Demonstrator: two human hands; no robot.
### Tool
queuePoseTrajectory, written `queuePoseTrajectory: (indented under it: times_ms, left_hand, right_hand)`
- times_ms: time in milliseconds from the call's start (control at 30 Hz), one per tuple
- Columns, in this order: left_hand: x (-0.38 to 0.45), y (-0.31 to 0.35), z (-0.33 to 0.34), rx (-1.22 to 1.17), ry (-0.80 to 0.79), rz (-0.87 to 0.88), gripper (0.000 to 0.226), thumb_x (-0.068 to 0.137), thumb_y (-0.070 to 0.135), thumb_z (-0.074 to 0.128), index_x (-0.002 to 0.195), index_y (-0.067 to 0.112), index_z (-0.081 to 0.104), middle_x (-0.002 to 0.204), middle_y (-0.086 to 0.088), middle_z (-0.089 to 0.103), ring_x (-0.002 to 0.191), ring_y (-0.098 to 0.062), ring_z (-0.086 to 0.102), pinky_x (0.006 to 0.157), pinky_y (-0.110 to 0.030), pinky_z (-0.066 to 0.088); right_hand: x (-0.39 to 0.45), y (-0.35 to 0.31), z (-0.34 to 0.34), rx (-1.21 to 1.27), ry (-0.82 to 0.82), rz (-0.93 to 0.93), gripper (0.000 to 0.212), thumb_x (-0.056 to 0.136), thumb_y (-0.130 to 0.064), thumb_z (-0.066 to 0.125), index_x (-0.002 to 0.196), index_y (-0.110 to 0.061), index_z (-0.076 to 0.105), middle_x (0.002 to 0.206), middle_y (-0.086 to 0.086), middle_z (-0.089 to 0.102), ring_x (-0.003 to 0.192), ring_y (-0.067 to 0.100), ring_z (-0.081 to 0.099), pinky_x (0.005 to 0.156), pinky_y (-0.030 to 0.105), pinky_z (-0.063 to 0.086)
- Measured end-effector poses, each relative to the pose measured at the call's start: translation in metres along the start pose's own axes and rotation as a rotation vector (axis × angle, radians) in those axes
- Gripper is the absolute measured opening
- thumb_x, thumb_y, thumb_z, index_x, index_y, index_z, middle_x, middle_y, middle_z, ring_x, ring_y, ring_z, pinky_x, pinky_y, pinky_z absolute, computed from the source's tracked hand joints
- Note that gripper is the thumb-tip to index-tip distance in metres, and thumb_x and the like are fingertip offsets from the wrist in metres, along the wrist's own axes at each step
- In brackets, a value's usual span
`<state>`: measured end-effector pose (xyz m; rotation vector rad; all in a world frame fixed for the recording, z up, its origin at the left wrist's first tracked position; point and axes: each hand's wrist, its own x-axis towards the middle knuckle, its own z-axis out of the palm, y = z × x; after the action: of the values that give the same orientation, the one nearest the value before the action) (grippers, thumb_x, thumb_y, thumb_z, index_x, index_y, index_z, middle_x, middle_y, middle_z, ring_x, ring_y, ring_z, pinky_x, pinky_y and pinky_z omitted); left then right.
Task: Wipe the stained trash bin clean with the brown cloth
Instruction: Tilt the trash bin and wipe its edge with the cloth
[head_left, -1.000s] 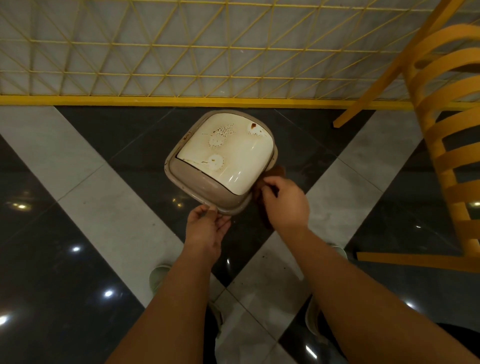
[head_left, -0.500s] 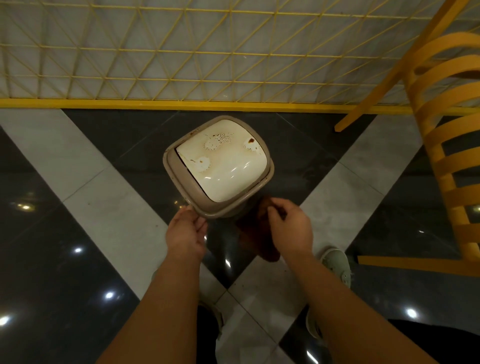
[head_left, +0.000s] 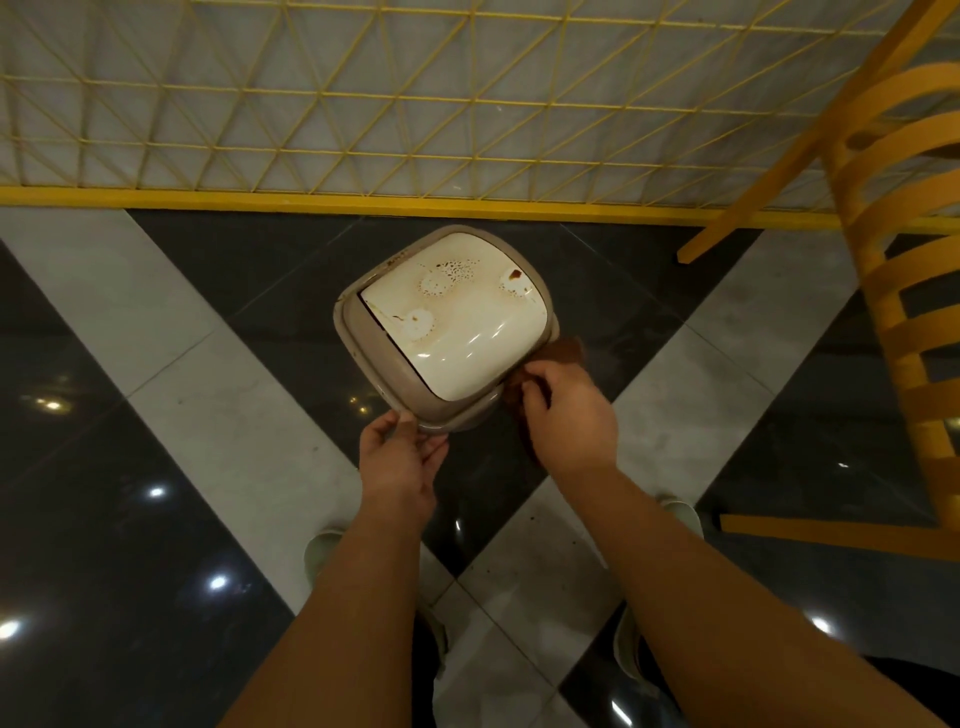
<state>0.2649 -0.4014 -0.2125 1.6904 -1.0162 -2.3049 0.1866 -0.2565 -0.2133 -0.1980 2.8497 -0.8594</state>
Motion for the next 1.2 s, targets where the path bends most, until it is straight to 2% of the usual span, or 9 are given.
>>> queuePoseTrajectory:
  times_ms: [67,133,300,467,600,767,933,1100,1200]
  left_hand:
    - [-0.001,0.001,0.002,0.003,0.006,0.003,0.010,0.095,0.014,0.053,0.102,0.021,0.052,0.103,-0.011,0.066,0.090,-0.024,0.068,0.082,-0.038,0.055]
    - [-0.001,0.004,0.001,0.014,-0.005,0.000,0.009,0.096,0.014,0.053,0.101,0.020,0.051,0.101,-0.012,0.066,0.089,-0.024,0.068,0.086,-0.040,0.054]
    - [-0.003,0.004,-0.001,0.023,-0.019,-0.002,0.007,0.096,0.014,0.051,0.100,0.019,0.051,0.098,-0.011,0.065,0.088,-0.024,0.067,0.084,-0.039,0.054]
    - [-0.004,0.002,0.002,0.022,-0.012,0.013,0.008,0.097,0.013,0.050,0.099,0.020,0.051,0.101,-0.013,0.064,0.090,-0.025,0.066,0.084,-0.038,0.054]
    - [-0.002,0.005,0.000,0.041,-0.020,0.012,0.009,0.096,0.013,0.051,0.101,0.021,0.051,0.100,-0.012,0.065,0.089,-0.025,0.068,0.080,-0.036,0.055]
    - [0.000,0.004,-0.002,0.024,-0.038,-0.019,0.011,0.096,0.013,0.050,0.104,0.019,0.052,0.102,-0.011,0.065,0.088,-0.023,0.067,0.077,-0.036,0.054]
    - [-0.002,0.002,0.003,-0.013,-0.037,-0.028,0.012,0.096,0.013,0.050,0.105,0.020,0.052,0.105,-0.012,0.066,0.093,-0.025,0.068,0.085,-0.039,0.054]
    - [-0.004,0.000,0.003,-0.020,-0.029,-0.012,0.011,0.096,0.012,0.050,0.102,0.022,0.052,0.103,-0.014,0.067,0.087,-0.024,0.069,0.078,-0.035,0.057]
    - [-0.003,0.002,0.001,-0.010,-0.059,-0.049,0.012,0.095,0.012,0.052,0.104,0.020,0.052,0.104,-0.014,0.068,0.088,-0.025,0.071,0.078,-0.036,0.057]
  right_hand:
    - [-0.015,-0.003,0.003,-0.045,-0.079,-0.173,0.022,0.094,-0.028,0.053,0.114,-0.029,0.064,0.108,-0.003,0.062,0.084,0.008,0.057,0.071,0.020,0.046]
    - [-0.012,0.001,-0.005,-0.100,-0.088,-0.238,0.023,0.093,-0.028,0.054,0.113,-0.030,0.065,0.108,-0.003,0.062,0.088,0.012,0.060,0.073,0.024,0.051]
    - [0.012,0.009,-0.019,-0.120,0.033,-0.034,0.022,0.095,-0.025,0.051,0.112,-0.030,0.065,0.113,0.000,0.061,0.091,0.015,0.060,0.075,0.024,0.047]
    - [-0.029,-0.015,0.006,-0.069,-0.115,-0.212,0.022,0.094,-0.023,0.055,0.112,-0.025,0.067,0.107,0.000,0.062,0.086,0.015,0.061,0.073,0.027,0.053]
    - [-0.023,-0.012,-0.001,-0.094,-0.108,-0.280,0.022,0.093,-0.022,0.056,0.110,-0.027,0.069,0.106,0.001,0.063,0.087,0.018,0.062,0.072,0.032,0.055]
    - [0.012,0.012,-0.022,-0.147,0.018,-0.031,0.024,0.096,-0.025,0.049,0.112,-0.029,0.066,0.116,0.000,0.060,0.093,0.016,0.060,0.078,0.027,0.049]
    - [-0.016,-0.013,0.000,-0.110,-0.036,-0.142,0.017,0.094,-0.022,0.053,0.102,-0.021,0.069,0.102,0.001,0.062,0.072,0.011,0.056,0.063,0.019,0.044]
    - [-0.044,-0.029,0.017,-0.071,-0.124,-0.310,0.018,0.090,-0.018,0.062,0.105,-0.019,0.070,0.101,0.004,0.064,0.077,0.018,0.063,0.067,0.030,0.055]
    - [-0.028,-0.013,0.003,-0.124,-0.117,-0.321,0.021,0.092,-0.023,0.057,0.108,-0.026,0.070,0.103,0.001,0.064,0.081,0.018,0.062,0.067,0.028,0.053]
